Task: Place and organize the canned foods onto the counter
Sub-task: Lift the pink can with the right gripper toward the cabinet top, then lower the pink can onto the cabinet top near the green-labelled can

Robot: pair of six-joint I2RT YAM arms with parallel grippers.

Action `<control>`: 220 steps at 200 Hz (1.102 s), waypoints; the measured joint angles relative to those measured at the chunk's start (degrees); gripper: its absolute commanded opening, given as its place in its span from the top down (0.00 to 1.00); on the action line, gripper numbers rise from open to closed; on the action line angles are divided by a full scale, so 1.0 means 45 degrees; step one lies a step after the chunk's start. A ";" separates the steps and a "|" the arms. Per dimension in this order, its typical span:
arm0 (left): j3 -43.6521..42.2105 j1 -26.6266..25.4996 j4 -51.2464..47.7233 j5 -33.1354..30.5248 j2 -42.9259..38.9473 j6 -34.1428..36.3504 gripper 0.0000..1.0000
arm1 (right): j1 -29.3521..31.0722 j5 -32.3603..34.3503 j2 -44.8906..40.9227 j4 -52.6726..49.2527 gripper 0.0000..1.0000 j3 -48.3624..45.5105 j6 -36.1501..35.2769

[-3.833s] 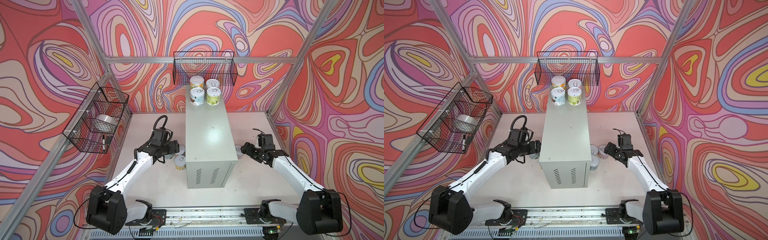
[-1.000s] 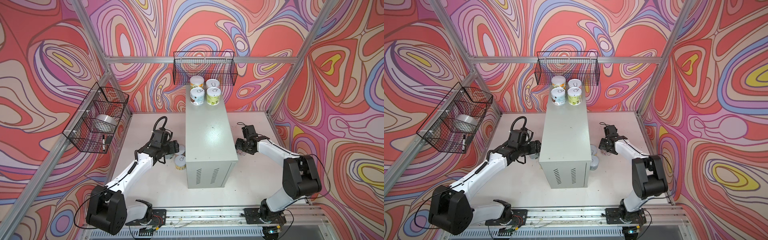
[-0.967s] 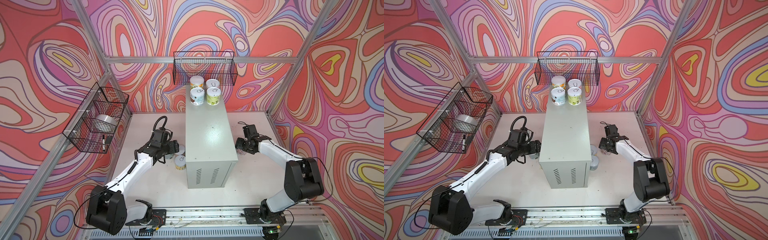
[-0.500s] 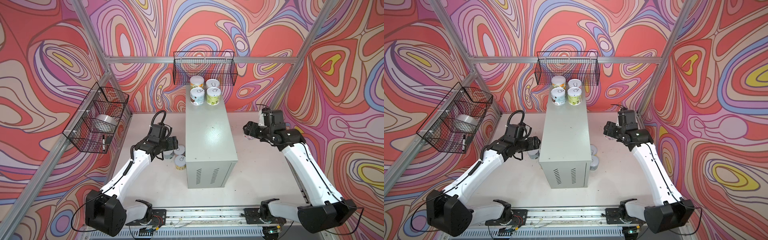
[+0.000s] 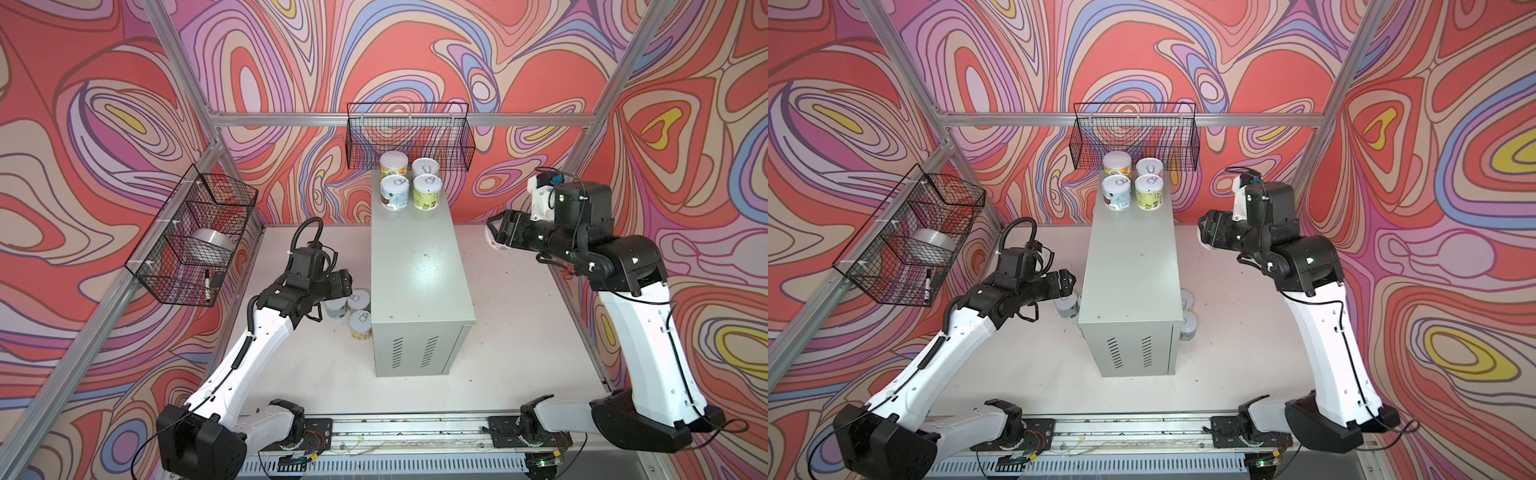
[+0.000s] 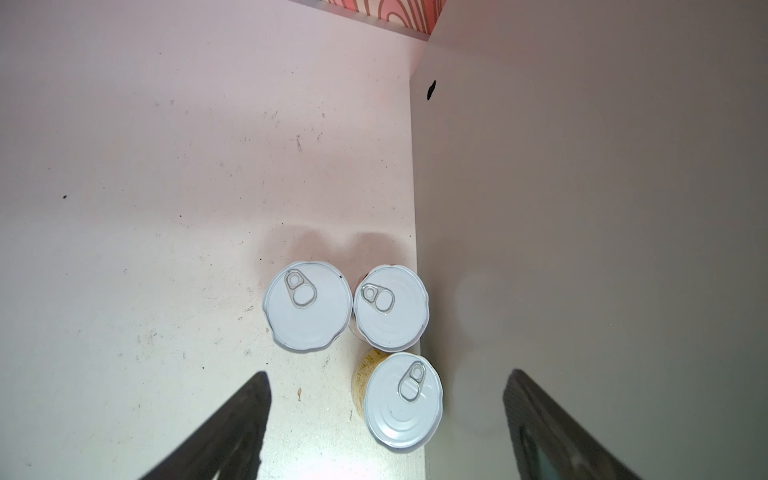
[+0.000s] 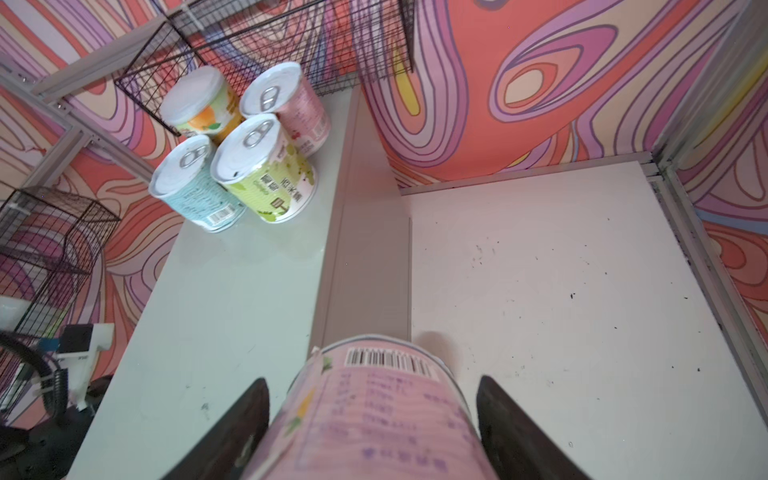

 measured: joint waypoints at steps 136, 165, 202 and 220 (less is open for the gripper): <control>0.0015 0.0010 -0.0180 -0.0165 -0.0039 0.0189 0.12 | 0.3347 0.2040 0.4012 -0.2205 1.00 0.3949 -0.0913; 0.0015 0.0010 -0.0194 -0.0223 -0.0112 0.0204 0.12 | 0.3478 0.1996 0.5328 -0.2506 1.00 0.5217 -0.1171; 0.0000 0.0010 -0.0199 -0.0228 -0.0136 0.0228 0.12 | 0.3492 0.1826 0.6363 -0.2472 0.85 0.6183 -0.1413; 0.0000 0.0010 -0.0204 -0.0223 -0.0136 0.0228 0.12 | 0.3492 0.1787 0.6382 -0.2540 0.51 0.6217 -0.1467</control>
